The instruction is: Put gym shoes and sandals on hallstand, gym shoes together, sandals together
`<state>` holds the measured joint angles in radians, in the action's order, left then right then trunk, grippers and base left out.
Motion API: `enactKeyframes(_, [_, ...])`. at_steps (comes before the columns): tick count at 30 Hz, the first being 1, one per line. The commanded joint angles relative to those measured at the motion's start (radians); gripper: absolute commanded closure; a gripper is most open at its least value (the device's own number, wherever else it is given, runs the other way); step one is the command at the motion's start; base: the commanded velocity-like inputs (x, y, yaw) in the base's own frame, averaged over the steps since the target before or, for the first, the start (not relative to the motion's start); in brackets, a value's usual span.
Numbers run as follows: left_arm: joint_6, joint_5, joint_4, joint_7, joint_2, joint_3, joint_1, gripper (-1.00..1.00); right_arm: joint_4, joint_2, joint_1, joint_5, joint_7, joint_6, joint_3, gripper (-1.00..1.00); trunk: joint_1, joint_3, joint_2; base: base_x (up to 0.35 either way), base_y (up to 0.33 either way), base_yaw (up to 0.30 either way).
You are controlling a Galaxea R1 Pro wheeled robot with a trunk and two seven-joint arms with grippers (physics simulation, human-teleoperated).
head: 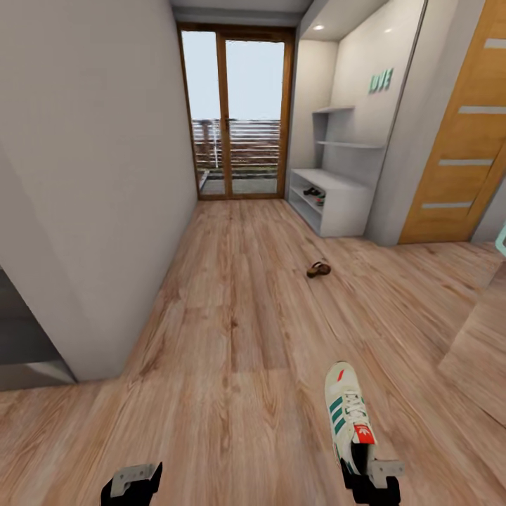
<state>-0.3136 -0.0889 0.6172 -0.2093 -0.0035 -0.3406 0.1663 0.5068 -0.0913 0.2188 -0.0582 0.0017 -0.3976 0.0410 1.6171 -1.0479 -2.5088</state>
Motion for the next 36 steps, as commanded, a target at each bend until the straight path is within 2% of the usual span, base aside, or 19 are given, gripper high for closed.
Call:
enactKeyframes(1, [-0.004,-0.009,0.000,-0.007,-0.001,-0.007,0.001,-1.00,-0.001,-0.001,0.001,-0.006,0.000,-0.004,0.004,1.00,0.000,-0.001,0.000,0.339,0.000,0.000])
enactKeyframes(36, [-0.005,-0.009,-0.003,-0.007,-0.006,-0.006,0.001,-1.00,-0.040,0.001,0.001,-0.005,0.001,-0.003,0.007,1.00,0.000,-0.001,0.000,0.339,0.000,0.000])
